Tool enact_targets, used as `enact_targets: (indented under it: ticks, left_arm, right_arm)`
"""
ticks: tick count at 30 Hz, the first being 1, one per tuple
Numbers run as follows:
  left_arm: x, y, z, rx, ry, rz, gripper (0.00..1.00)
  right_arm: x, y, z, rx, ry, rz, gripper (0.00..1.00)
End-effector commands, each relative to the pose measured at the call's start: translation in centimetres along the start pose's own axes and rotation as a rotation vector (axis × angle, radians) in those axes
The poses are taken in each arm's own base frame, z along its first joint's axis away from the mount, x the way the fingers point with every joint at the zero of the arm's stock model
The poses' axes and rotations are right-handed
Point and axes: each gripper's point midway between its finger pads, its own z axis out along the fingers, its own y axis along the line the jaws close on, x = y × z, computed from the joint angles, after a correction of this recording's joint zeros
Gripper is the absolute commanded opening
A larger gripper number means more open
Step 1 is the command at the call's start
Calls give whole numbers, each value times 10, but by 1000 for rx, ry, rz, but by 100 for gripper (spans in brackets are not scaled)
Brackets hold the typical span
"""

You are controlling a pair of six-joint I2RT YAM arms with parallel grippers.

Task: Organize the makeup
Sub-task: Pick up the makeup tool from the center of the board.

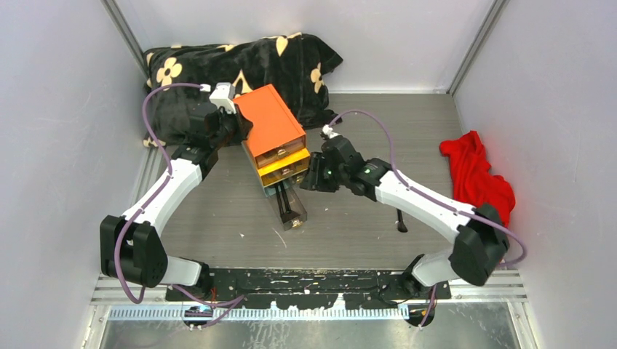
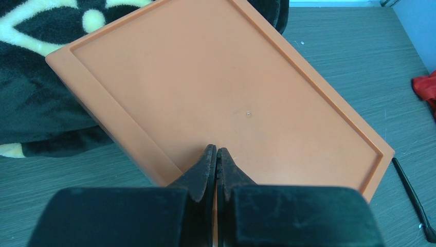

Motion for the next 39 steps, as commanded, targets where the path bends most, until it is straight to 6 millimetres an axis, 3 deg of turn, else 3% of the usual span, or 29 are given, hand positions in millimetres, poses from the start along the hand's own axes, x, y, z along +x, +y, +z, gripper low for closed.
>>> enact_targets:
  ticks: [1, 5, 11, 13, 16, 19, 27, 32, 37, 39]
  left_arm:
    - [56, 17, -7, -63, 189, -9, 0]
    - [57, 18, -7, -64, 194, -9, 0]
    - [59, 16, -6, -55, 195, -16, 0]
    - [58, 16, -7, -53, 190, -17, 0]
    - [58, 15, -6, -50, 186, -20, 0]
    - [58, 13, -5, -39, 185, -29, 0]
    - [56, 10, -8, -24, 166, -33, 0]
    - [56, 10, -10, -25, 166, -31, 0]
    - [56, 12, -10, -33, 165, -26, 0]
    - [56, 13, -10, -38, 164, -23, 0]
  right_arm:
    - [-8, -89, -44, 437, -99, -195, 43]
    - [-9, -148, -86, 717, -153, -250, 62]
    - [27, -199, -115, 794, -64, -115, 88]
    - [34, -218, -125, 831, -52, -55, 89]
    - [28, -228, -136, 843, -88, -4, 91]
    - [19, -242, -144, 885, -121, 37, 100]
    - [26, -278, -109, 833, -21, 164, 97]
    - [43, -303, -82, 792, 76, 269, 87]
    - [45, -321, -77, 829, 82, 310, 83]
    - [44, -324, -76, 830, 76, 312, 75]
